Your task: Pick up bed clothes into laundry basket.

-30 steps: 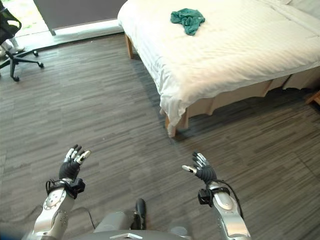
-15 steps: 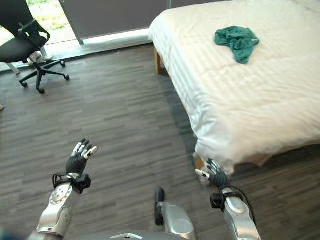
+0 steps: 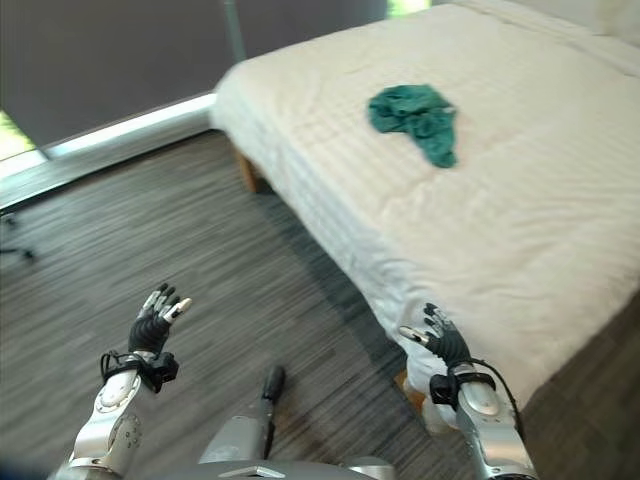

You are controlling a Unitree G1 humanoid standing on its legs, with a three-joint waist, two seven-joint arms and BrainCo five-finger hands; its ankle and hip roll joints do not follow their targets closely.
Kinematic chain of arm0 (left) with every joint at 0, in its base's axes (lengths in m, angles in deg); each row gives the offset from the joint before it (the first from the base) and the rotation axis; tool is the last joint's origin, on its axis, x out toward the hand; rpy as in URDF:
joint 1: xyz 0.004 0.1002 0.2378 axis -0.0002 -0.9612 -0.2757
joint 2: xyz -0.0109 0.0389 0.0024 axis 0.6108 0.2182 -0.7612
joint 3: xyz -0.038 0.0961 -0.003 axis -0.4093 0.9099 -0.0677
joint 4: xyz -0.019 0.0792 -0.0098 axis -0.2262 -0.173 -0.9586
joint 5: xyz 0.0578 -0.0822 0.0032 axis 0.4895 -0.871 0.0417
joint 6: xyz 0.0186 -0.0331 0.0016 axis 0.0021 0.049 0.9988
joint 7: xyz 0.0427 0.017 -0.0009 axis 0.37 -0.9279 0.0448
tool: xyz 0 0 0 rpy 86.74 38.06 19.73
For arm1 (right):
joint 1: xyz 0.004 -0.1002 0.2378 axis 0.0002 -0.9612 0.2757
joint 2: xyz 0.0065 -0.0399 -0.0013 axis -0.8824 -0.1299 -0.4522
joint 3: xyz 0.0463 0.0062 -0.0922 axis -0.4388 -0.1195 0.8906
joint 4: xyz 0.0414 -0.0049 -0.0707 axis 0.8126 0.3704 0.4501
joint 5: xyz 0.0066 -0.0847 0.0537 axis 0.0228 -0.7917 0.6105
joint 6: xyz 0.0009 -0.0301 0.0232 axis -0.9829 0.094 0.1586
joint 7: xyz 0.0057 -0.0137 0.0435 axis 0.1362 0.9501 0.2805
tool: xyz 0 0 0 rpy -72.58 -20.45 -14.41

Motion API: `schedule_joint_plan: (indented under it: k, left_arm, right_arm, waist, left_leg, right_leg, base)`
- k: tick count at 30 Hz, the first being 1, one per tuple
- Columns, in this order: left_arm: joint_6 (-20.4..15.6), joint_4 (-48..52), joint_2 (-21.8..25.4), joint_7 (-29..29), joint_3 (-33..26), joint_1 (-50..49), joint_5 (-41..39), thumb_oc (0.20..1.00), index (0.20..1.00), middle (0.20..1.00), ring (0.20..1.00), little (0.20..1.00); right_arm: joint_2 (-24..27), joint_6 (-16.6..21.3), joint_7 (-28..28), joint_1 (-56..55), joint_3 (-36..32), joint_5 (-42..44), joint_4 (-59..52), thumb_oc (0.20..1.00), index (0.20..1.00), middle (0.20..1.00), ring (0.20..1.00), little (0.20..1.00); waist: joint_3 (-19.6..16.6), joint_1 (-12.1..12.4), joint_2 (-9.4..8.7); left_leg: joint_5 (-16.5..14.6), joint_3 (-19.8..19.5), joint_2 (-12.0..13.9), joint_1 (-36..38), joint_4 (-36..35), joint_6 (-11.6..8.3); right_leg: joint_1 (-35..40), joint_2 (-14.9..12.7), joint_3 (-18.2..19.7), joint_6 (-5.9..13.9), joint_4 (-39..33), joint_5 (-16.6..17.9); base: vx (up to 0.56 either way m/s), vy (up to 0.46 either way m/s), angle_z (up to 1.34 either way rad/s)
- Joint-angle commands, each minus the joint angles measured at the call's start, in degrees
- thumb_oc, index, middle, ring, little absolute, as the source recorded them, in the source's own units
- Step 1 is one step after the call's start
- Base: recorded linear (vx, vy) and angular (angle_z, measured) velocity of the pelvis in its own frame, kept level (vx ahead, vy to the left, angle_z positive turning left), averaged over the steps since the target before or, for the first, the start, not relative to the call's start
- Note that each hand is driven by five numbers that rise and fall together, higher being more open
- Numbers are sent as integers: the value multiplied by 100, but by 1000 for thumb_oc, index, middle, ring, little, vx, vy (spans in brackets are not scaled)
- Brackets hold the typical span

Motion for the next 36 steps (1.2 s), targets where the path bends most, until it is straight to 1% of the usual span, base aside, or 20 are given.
schedule_joint_plan:
  k: [1,2,3,4,5,6,8,11,12,13,16,18,23,24,25,28,30,34,35,36]
  left_arm:
    - [-246,663,332,-108,3,153,0,1000,1000,1000,1000,1000]
    - [-243,665,381,-96,-24,158,38,1000,1000,1000,1000,1000]
    - [-250,677,490,-43,-153,172,46,1000,1000,1000,1000,1000]
    - [-250,677,488,-43,-154,176,46,1000,1000,1000,1000,1000]
    - [-256,727,522,-29,-250,159,112,1000,1000,1000,1000,1000]
    - [-230,712,532,11,-449,52,185,1000,1000,1000,1000,1000]
    - [-205,739,480,-69,-572,-46,183,1000,1000,1000,1000,1000]
    - [-202,740,477,-78,-578,-59,183,1000,1000,1000,1000,1000]
    - [-157,691,412,-98,-630,-80,251,1000,1000,1000,1000,1000]
    - [-128,674,358,-173,-590,-60,365,1000,1000,1000,1000,1000]
    - [-131,675,334,-241,-376,83,308,1000,1000,1000,1000,1000]
    - [-140,642,309,-250,-322,138,294,1000,1000,1000,1000,1000]
    - [-200,658,290,-233,-140,444,4,1000,1000,1000,1000,1000]
    - [-252,663,232,-143,-100,467,-32,1000,1000,1000,1000,1000]
    - [-242,640,220,-119,-82,468,-41,1000,1000,1000,1000,1000]
    - [-199,639,184,-122,-103,348,-113,1000,1000,1000,1000,1000]
    - [-202,623,204,-130,-66,323,-86,1000,1000,1000,1000,1000]
    - [-202,623,204,-130,-66,324,-86,1000,1000,1000,1000,1000]
    - [-199,611,208,-121,-50,318,-98,1000,1000,1000,1000,1000]
    - [-222,556,164,-74,-10,377,-142,1000,1000,1000,1000,1000]
  right_arm:
    - [-146,221,-31,450,50,34,-179,1000,1000,1000,1000,1000]
    - [-211,216,-20,465,70,19,-154,1000,1000,1000,1000,1000]
    - [-262,234,-35,469,72,-78,-143,1000,1000,1000,1000,1000]
    - [-261,233,-35,471,71,-79,-145,1000,1000,1000,1000,1000]
    - [-273,260,-31,453,49,-160,-146,1000,1000,1000,1000,1000]
    - [-295,235,-53,426,-5,-296,-77,1000,1000,1000,1000,1000]
    - [-256,175,28,242,-285,-234,11,1000,1000,1000,1000,1000]
    - [-250,175,31,234,-280,-230,13,1000,1000,1000,1000,1000]
    - [-256,176,-44,261,-302,-206,169,1000,1000,1000,1000,1000]
    - [-275,168,-40,209,-351,-154,197,1000,1000,1000,1000,1000]
    - [-259,185,-100,203,-399,-108,240,1000,1000,1000,1000,1000]
    - [-258,208,-133,218,-401,-52,311,1000,1000,1000,1000,1000]
    - [-52,362,-327,468,-400,229,467,1000,1000,1000,1000,1000]
    - [56,358,-320,565,-326,235,429,1000,1000,1000,1000,1000]
    - [81,340,-304,613,-301,229,424,1000,1000,1000,1000,1000]
    - [64,333,-299,597,-327,294,391,1000,1000,1000,1000,1000]
    - [99,387,-340,563,-351,251,375,1000,1000,1000,1000,1000]
    - [99,387,-340,563,-351,251,375,1000,1000,1000,1000,1000]
    - [131,392,-346,559,-346,229,371,1000,1000,1000,1000,1000]
    - [240,391,-350,539,-376,173,387,1000,1000,1000,1000,1000]
  waist:
    - [-29,180,117]
    - [2,185,153]
    - [108,193,301]
    - [96,196,312]
    - [141,186,379]
    - [113,182,444]
    - [95,5,411]
    - [106,6,454]
    - [78,28,361]
    - [18,-17,240]
    - [-58,-144,245]
    - [-83,-140,249]
    - [32,-196,161]
    - [203,46,69]
    - [223,104,21]
    - [221,205,-139]
    - [184,267,-55]
    - [189,269,-56]
    - [181,287,-22]
    - [148,262,108]
  left_leg:
    - [129,354,600,139,-373,-61]
    - [77,590,643,302,-426,15]
    - [-113,1031,714,737,-511,142]
    - [-96,1031,725,714,-515,144]
    - [-194,1232,716,917,-591,191]
    - [-411,1870,725,1441,-909,228]
    - [-563,2074,587,1752,-1104,106]
    - [-641,2071,638,1814,-1096,82]
    - [-744,2339,674,1951,-1123,-80]
    - [-819,2474,647,2041,-1123,-136]
    - [-922,2503,704,2198,-1123,-145]
    - [-947,2574,737,2263,-1123,-176]
    - [-1008,2559,1284,1413,1675,-438]
    - [-743,1984,937,924,2448,-440]
    - [-827,1813,870,673,2209,-368]
    - [-833,1821,1166,445,1221,-223]
    - [-314,1482,1210,433,290,-326]
    - [-308,1484,1208,443,279,-327]
    - [-231,1202,1172,450,127,-361]
    - [104,575,1273,398,-241,-532]
  right_leg:
    - [-1035,93,-308,192,456,1110]
    - [-1347,4,-451,250,1002,1476]
    - [-1837,-462,-1402,237,2175,1963]
    - [-1862,-451,-1400,235,2169,1984]
    - [-2064,-893,-2057,208,2392,2116]
    - [-2251,-1646,-3514,424,2491,2153]
    - [-2337,-1371,-4278,685,1631,2139]
    - [-2245,-1297,-4285,739,1560,2130]
    - [-2134,-894,-4958,702,186,2123]
    - [-2167,-610,-4834,692,-306,2232]
    - [-2050,-338,-4227,511,-550,1986]
    - [-1949,-234,-4093,446,-702,1914]
    - [-1597,21,-3800,-39,-752,1488]
    - [-1444,-39,-3754,-200,-837,1496]
    - [-1369,-60,-3705,-155,-928,1525]
    - [-1144,-119,-3564,23,-1102,1539]
    - [-1034,-5,-3360,49,-1159,1440]
    - [-1029,-6,-3359,49,-1160,1440]
    - [-1001,29,-3219,26,-1132,1383]
    - [-917,0,-2866,12,-1050,1243]
  base:
    - [283,410,-89]
    - [339,613,-118]
    - [237,471,-121]
    - [258,575,-118]
    - [400,655,-135]
    - [500,765,-135]
    - [442,366,-195]
    - [158,11,-2]
    - [327,-50,-21]
    - [392,-65,-79]
    - [248,-66,-38]
    - [171,-64,14]
    - [139,-172,-20]
    - [118,-95,-28]
    - [166,-21,-101]
    - [262,34,-93]
    - [213,66,-20]
    - [51,17,-28]
    - [337,219,-18]
    - [588,474,1]
